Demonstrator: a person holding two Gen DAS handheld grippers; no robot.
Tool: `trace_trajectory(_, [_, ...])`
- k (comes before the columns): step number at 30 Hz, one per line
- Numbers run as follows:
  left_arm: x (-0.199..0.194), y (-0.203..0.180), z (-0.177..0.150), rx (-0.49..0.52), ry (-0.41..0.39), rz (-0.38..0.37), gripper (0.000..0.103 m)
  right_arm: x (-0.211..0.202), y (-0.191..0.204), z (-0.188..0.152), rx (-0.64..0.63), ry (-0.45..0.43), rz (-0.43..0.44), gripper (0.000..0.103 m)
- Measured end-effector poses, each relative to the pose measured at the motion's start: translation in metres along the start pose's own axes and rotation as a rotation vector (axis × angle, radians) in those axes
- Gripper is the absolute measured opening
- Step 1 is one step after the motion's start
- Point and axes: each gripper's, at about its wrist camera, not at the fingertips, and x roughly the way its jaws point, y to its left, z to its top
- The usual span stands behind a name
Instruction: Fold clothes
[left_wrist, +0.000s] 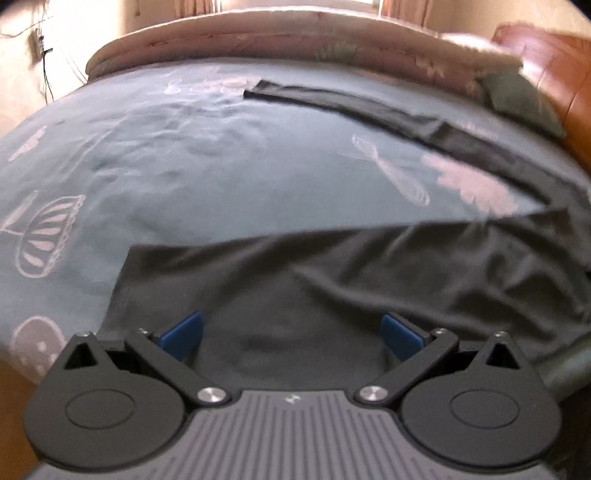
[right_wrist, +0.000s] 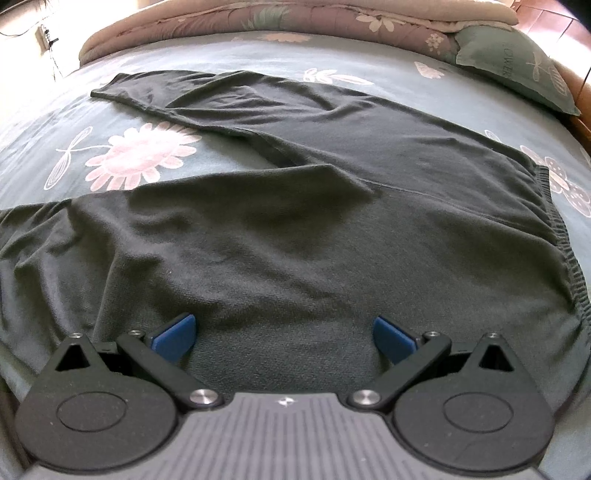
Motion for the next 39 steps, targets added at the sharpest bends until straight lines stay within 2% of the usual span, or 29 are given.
trace_trajectory(5, [-0.021,-0.019,0.017,0.078,-0.027,0.008,0.102,-0.011,-0.007,-0.007,0.055,-0.018,-0.018,0.103])
trace_trajectory(10, [-0.034,-0.056,0.05,0.159,-0.063,-0.015,0.102,-0.017,-0.018,-0.022,0.084,-0.017,-0.053,0.103])
trace_trajectory(13, [-0.039,-0.089,0.068,0.21,-0.092,-0.053,0.102,-0.021,-0.025,-0.031,0.101,-0.017,-0.073,0.103])
trace_trajectory(15, [-0.04,-0.116,0.074,0.25,-0.099,-0.104,0.102,-0.023,-0.028,-0.036,0.108,-0.018,-0.084,0.103])
trace_trajectory(17, [-0.035,-0.144,0.071,0.289,-0.081,-0.151,0.102,-0.025,-0.028,-0.041,0.097,-0.026,-0.081,0.103])
trace_trajectory(20, [-0.024,-0.182,0.055,0.334,-0.009,-0.216,0.102,-0.026,-0.029,-0.044,0.093,-0.031,-0.079,0.103])
trace_trajectory(24, [-0.011,-0.208,0.027,0.346,0.098,-0.287,0.102,-0.026,-0.029,-0.048,0.093,-0.051,-0.077,0.103])
trace_trajectory(26, [-0.005,-0.208,0.015,0.312,0.155,-0.287,0.102,-0.027,-0.029,-0.048,0.09,-0.059,-0.074,0.103])
trace_trajectory(28, [0.0,-0.197,0.006,0.229,0.221,-0.3,0.102,-0.028,-0.029,-0.05,0.087,-0.068,-0.069,0.103])
trace_trajectory(31, [-0.007,-0.186,0.006,0.215,0.238,-0.313,0.102,-0.028,-0.03,-0.052,0.084,-0.079,-0.065,0.103])
trace_trajectory(36, [-0.017,-0.181,0.039,0.26,0.124,-0.236,0.102,-0.028,-0.029,-0.052,0.082,-0.079,-0.068,0.103])
trace_trajectory(39, [0.003,-0.168,0.047,0.239,0.164,-0.226,0.102,-0.028,-0.028,-0.051,0.08,-0.078,-0.069,0.103])
